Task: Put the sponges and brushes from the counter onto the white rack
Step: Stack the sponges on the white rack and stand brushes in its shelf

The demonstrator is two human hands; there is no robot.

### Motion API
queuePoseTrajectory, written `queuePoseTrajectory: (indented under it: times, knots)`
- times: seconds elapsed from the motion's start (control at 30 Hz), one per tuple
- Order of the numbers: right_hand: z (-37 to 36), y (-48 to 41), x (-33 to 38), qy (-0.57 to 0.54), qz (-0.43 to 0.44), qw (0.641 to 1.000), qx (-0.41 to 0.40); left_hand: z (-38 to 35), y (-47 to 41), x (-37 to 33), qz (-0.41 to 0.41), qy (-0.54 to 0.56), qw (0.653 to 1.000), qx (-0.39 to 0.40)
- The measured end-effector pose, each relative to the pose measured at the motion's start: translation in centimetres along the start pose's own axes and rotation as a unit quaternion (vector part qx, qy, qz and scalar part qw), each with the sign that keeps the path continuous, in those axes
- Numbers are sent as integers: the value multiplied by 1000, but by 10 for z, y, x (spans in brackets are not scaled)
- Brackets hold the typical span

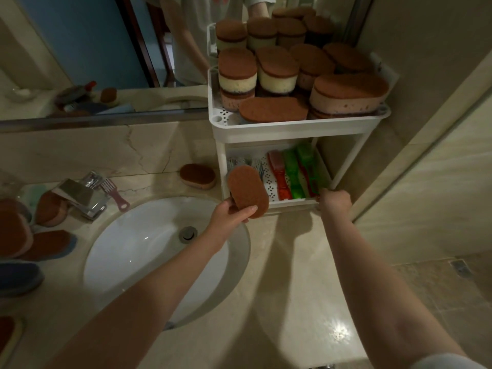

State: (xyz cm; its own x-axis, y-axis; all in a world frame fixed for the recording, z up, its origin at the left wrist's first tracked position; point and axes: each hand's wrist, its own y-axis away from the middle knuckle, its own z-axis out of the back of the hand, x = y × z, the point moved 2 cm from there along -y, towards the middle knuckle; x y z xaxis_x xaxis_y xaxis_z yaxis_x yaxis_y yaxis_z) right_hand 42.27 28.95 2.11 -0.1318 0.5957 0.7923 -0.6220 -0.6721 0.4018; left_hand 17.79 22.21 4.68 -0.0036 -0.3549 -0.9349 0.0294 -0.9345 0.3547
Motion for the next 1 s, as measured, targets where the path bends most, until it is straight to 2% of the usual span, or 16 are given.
queuePoseTrajectory:
  times: [0.33,0.47,0.6,0.7,0.87,1.0]
  knots:
    - [1,25,-2,5,43,998,-47,1,5,-4,-1,-42,998,35]
    - [1,51,11,-68,97,993,-18,2,11,-13,-22,-76,994,72]
    - [9,89,42,-169,210,962,40,-1,16,-33,-57,-90,989,108]
    - [24,122,71,-244,255,932,76,-4,26,-59,-109,-86,981,139]
    - [53,163,110,-345,307,884,73,-2,52,-112,-207,-41,960,181]
    - [69,185,139,-359,368,855,73,6,64,-153,-251,12,953,168]
